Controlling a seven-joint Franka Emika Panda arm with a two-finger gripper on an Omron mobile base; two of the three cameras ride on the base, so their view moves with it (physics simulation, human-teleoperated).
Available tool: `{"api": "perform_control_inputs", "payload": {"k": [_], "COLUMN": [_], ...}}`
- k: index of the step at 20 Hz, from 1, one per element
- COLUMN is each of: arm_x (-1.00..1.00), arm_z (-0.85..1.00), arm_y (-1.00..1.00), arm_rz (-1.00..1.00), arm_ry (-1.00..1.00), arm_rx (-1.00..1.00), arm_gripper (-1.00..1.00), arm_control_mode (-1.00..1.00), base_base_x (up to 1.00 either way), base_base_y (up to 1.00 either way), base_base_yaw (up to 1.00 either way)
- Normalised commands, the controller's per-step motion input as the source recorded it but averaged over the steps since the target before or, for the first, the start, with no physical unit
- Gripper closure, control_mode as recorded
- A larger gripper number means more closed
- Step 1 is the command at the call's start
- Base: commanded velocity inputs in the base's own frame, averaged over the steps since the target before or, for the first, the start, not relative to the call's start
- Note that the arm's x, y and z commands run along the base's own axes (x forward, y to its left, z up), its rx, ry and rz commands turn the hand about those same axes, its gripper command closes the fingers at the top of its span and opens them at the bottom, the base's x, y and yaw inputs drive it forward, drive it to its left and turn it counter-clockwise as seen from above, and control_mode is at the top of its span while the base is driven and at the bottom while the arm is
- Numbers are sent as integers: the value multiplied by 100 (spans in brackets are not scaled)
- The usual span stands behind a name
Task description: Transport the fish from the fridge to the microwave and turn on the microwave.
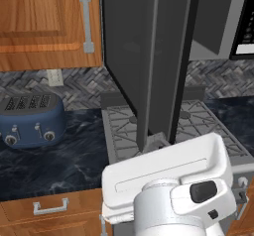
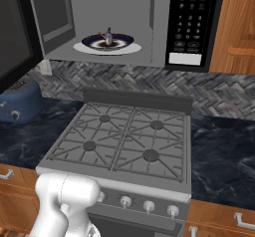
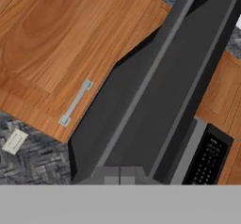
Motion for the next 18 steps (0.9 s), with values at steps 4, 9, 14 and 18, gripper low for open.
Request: {"api": "perform_control_inputs", "payload": {"k": [4, 9, 14, 18], "arm_x": [18, 25, 20, 17], "arm_z": [-12, -14, -14, -12], "arm_y": [11, 8, 12, 12], "arm_rz": [-9, -10, -10, -9], "arm_ry": [0, 0, 0, 0], "arm_rx": [0, 0, 0, 0], "arm_gripper": [100, 100, 100, 100], "arm_control_mode": [-100, -100, -100, -100], "base_base_x": [0, 0, 0, 0], "base_base_y": [0, 0, 0, 0], "base_base_yaw": [0, 0, 0, 0]}}
